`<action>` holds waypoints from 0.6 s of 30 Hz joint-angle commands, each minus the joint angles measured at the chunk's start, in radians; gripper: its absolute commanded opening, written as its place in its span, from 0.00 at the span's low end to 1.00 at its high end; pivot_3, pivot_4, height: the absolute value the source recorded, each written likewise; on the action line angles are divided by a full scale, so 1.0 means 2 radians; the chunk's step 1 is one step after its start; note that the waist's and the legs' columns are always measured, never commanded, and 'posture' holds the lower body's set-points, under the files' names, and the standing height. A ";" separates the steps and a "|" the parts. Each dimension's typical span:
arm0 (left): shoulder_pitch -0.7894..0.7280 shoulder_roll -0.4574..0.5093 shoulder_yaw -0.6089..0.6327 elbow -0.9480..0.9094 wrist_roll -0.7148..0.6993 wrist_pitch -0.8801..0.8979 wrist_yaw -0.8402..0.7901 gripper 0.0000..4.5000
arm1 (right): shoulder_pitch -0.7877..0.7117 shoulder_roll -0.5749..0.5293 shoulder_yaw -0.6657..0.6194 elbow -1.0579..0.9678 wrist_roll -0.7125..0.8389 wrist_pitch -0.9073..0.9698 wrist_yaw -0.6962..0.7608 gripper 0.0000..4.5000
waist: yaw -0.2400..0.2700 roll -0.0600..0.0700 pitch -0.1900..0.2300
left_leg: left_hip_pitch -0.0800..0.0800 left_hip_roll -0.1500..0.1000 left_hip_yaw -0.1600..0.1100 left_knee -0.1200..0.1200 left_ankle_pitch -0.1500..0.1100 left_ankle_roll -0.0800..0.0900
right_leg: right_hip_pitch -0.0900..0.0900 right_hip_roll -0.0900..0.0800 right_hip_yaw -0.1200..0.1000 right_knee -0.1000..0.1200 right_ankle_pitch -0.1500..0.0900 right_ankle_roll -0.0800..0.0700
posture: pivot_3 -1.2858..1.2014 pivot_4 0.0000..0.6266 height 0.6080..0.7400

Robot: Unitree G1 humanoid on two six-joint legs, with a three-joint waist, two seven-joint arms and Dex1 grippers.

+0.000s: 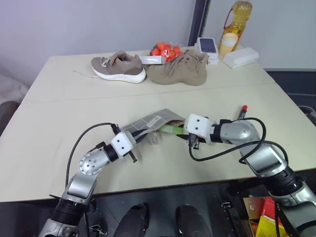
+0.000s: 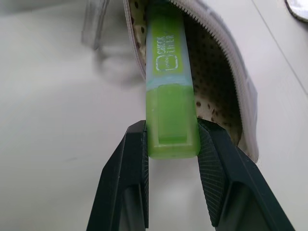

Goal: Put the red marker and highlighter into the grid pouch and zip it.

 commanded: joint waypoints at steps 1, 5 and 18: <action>0.002 0.004 0.003 -0.030 -0.002 -0.004 -0.001 0.00 | -0.013 0.009 -0.001 -0.005 0.003 -0.014 0.012 0.19 | 0.000 0.000 0.000 | 0.000 0.000 0.000 0.000 0.000 0.000 | 0.000 0.000 0.000 0.000 0.000 0.000 | 0.52 0.24 1.00; 0.003 0.005 0.002 -0.033 -0.003 -0.002 -0.003 0.00 | -0.015 0.020 -0.011 -0.007 0.010 -0.006 0.013 0.63 | 0.000 0.000 0.000 | 0.000 0.000 0.000 0.000 0.000 0.000 | 0.000 0.000 0.000 0.000 0.000 0.000 | 0.52 0.24 1.00; -0.013 -0.018 0.017 -0.010 -0.019 0.018 0.013 0.00 | 0.014 0.008 -0.096 -0.012 0.029 0.019 -0.019 0.99 | 0.001 0.000 0.000 | 0.000 0.000 0.000 0.000 0.000 0.000 | 0.000 0.000 0.000 0.000 0.000 0.000 | 0.52 0.24 1.00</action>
